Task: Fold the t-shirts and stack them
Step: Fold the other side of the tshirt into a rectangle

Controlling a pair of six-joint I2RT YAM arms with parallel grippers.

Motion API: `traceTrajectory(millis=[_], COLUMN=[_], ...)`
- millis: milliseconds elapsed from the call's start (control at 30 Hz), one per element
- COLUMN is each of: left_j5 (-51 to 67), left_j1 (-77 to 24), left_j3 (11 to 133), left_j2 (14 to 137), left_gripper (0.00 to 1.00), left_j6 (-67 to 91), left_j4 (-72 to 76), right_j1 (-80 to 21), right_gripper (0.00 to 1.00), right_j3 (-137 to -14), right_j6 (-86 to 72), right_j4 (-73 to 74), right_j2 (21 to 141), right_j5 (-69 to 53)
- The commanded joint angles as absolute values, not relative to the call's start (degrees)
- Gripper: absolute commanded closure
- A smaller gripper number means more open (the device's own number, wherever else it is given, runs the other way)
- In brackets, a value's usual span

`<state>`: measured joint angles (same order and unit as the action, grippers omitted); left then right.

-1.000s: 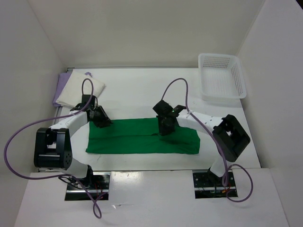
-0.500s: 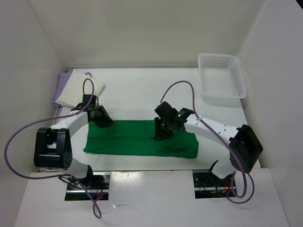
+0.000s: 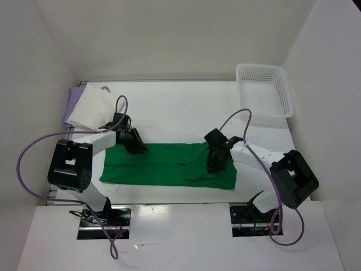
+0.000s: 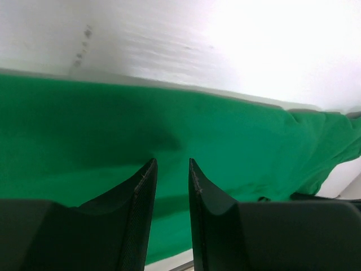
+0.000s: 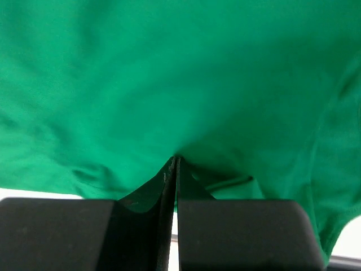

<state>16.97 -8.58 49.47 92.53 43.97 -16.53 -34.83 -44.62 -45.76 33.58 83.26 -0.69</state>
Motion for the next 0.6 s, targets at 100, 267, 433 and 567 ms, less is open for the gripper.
traceTrajectory(millis=[100, 267, 433, 567], left_j5=[21.09, 24.96, 26.72, 25.14], left_j1=[-3.09, 1.93, 4.57, 3.52], left_j3=[48.34, 48.34, 49.12, 51.15], left_j2=[94.48, 97.2, 97.13, 93.17], left_gripper=[0.64, 0.64, 0.64, 0.64], left_j6=[44.82, 44.82, 44.82, 43.77], left_j4=[-13.45, -12.3, -12.39, -14.23], right_j1=[-35.33, -37.35, -38.14, -38.14], right_gripper=[0.96, 0.97, 0.96, 0.95], right_j3=[-37.62, -33.67, -34.0, -38.92], right_j6=[-55.79, -59.85, -61.79, -58.9], right_j4=[32.42, 34.45, 35.51, 36.74], right_j2=[72.08, 65.4, 62.31, 64.59], right_j5=[-1.85, -5.88, -5.89, -2.56])
